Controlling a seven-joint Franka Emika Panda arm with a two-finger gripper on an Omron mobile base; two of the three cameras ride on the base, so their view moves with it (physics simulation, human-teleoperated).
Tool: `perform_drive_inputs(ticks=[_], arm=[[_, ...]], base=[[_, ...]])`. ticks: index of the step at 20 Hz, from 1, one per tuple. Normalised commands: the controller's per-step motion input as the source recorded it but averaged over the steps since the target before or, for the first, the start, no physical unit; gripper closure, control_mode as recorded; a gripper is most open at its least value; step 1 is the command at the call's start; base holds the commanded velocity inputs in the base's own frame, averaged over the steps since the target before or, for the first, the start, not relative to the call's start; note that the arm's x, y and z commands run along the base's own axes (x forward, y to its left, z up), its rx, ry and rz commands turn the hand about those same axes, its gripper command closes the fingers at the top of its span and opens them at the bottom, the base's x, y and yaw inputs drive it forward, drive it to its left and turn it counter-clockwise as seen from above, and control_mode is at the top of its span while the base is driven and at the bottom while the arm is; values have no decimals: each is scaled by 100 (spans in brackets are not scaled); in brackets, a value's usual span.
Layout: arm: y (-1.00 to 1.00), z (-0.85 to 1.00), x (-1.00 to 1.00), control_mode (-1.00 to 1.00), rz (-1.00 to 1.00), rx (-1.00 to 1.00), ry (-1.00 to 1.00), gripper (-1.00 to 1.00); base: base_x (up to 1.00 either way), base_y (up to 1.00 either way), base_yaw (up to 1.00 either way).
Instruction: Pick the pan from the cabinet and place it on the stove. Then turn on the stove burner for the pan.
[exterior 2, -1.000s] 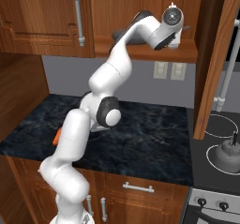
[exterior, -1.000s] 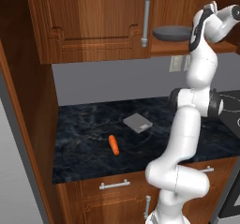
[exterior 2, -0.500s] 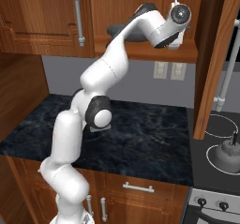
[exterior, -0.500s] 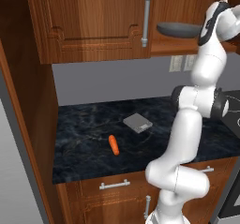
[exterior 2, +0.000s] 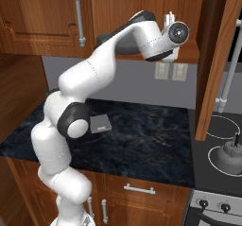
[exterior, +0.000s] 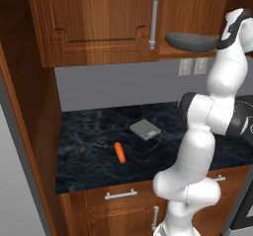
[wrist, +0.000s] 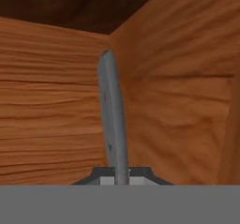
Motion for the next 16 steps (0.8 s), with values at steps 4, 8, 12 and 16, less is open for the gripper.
perform_drive_inputs(ticks=[4, 8, 12, 16], arm=[[42, -17, -58, -100, -4, 0, -11, 100], [31, -7, -70, -100, -7, -1, -9, 100], [21, 0, -75, -100, -8, -4, -6, 100], [16, 0, -73, -100, -7, -4, -1, 100]], base=[[0, 0, 0], [0, 0, 0], [0, 0, 0], [0, 0, 0]])
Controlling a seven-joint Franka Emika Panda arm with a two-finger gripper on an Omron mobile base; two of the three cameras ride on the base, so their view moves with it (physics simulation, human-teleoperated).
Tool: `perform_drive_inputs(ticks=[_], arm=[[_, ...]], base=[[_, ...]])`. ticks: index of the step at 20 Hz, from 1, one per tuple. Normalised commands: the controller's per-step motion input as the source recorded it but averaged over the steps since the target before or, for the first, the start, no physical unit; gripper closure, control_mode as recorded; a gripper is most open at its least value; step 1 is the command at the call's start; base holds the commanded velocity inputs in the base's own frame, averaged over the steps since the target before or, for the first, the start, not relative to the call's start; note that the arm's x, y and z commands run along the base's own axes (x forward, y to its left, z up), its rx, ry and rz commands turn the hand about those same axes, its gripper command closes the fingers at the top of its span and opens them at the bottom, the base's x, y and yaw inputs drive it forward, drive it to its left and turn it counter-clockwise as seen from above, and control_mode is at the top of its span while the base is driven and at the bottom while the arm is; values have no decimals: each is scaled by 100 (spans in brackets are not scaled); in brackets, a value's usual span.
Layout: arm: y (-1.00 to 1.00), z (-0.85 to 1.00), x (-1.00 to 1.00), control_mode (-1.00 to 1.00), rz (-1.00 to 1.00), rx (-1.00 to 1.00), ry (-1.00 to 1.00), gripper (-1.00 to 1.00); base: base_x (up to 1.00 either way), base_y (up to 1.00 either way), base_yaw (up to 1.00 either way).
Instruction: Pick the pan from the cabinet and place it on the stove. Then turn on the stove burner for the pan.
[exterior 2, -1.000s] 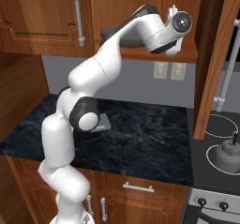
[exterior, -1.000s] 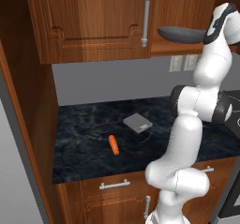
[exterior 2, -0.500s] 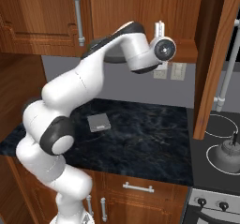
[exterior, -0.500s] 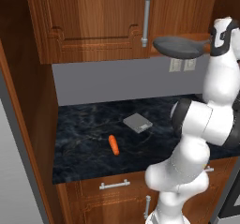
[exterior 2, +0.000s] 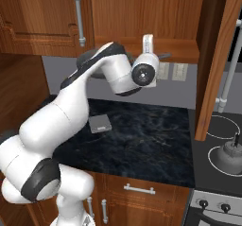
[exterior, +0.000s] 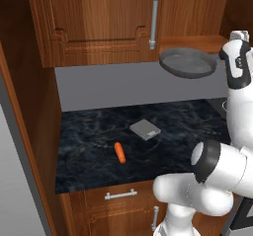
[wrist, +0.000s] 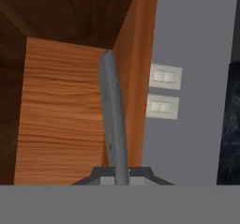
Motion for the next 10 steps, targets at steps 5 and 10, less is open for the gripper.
perform_drive_inputs(ticks=[5, 10], arm=[[16, -2, -73, -100, -6, -4, 0, 100], [12, -9, -75, -100, -5, -2, 2, 100]], base=[[0, 0, 0], [0, 0, 0]])
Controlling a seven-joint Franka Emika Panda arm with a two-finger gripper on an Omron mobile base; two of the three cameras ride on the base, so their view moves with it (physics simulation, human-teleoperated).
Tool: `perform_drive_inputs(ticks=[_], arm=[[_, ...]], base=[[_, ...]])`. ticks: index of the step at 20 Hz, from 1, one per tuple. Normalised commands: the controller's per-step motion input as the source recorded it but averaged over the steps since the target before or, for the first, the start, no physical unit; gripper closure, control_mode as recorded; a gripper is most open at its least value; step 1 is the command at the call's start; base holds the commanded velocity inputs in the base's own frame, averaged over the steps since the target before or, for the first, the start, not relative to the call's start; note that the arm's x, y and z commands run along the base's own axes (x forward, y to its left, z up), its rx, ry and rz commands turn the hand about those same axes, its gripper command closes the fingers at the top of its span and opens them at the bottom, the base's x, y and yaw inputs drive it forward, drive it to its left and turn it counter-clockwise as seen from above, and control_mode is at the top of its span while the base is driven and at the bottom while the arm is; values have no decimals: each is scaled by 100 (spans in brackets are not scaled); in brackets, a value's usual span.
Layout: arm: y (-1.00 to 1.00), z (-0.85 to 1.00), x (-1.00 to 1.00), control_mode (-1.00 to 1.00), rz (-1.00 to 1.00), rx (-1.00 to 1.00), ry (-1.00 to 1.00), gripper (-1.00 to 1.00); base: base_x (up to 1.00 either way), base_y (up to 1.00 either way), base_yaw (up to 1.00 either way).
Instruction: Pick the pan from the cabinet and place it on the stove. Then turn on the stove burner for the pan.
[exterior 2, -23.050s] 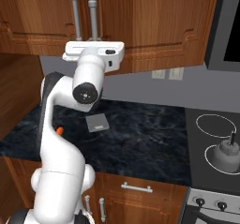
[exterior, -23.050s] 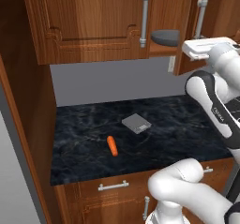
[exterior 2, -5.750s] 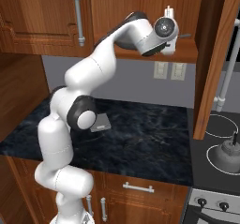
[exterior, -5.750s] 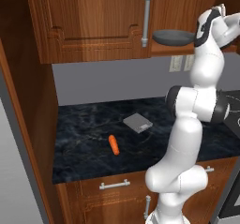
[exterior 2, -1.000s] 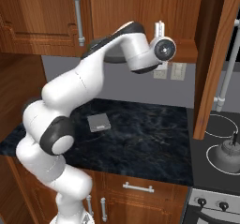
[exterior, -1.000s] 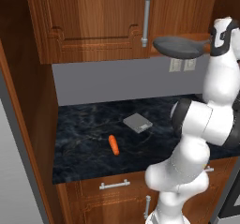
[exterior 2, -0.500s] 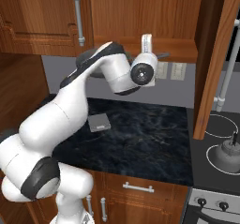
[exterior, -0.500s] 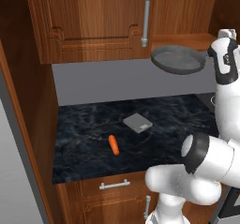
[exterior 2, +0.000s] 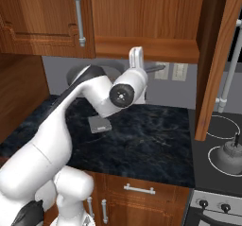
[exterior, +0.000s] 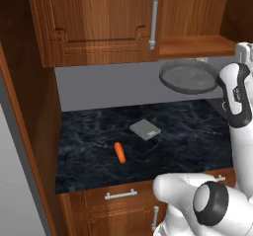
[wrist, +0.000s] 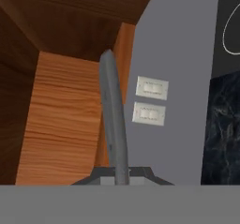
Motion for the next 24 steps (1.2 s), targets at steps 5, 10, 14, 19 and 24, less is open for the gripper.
perform_drive_inputs(ticks=[5, 10, 14, 19, 24], arm=[[7, -15, -73, -100, -3, -1, 3, 100], [1, -16, -61, -100, 0, -1, 5, 100], [7, -1, -5, -100, 1, -3, 1, 100], [0, 0, -2, -100, 0, 0, 0, 100], [0, -5, -24, 100, 0, 0, 0, 100]], base=[[0, 0, 0], [0, 0, 0], [0, 0, 0], [0, 0, 0], [-26, -3, -1]])
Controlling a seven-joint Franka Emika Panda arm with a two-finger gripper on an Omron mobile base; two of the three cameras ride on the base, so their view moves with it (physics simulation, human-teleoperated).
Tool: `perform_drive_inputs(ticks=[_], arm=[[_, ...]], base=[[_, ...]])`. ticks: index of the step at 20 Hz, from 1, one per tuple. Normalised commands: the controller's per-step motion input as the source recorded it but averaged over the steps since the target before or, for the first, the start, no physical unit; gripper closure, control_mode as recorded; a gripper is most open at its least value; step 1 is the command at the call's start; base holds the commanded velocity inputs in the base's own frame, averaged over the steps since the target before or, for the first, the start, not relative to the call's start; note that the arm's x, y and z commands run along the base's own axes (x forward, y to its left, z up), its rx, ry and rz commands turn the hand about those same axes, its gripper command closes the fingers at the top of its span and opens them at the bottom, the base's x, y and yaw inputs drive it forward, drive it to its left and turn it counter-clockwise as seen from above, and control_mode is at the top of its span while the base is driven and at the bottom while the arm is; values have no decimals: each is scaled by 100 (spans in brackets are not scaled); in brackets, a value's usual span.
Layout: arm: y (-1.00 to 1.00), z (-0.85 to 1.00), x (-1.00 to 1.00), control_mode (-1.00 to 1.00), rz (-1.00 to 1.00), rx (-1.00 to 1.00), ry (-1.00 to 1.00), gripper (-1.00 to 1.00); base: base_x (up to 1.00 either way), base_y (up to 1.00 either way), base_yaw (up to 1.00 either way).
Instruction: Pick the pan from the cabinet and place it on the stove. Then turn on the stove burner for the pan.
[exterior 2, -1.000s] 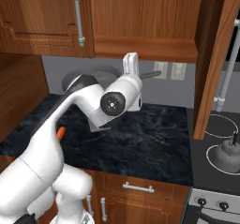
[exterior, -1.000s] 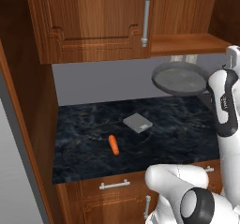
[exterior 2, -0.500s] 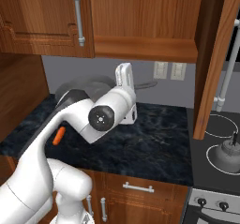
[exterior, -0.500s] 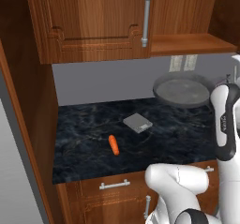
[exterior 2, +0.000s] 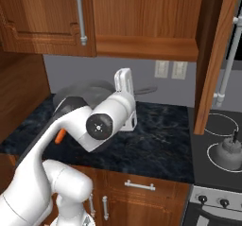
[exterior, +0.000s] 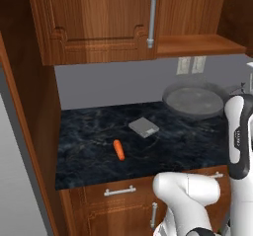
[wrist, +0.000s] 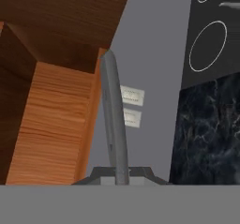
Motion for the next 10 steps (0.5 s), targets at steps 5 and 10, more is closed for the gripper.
perform_drive_inputs(ticks=[5, 10], arm=[[0, 0, 0, 100, 0, 0, 0, 100], [0, 0, 0, 100, 0, 0, 0, 100]], base=[[-71, -1, -7], [-73, 0, -10]])
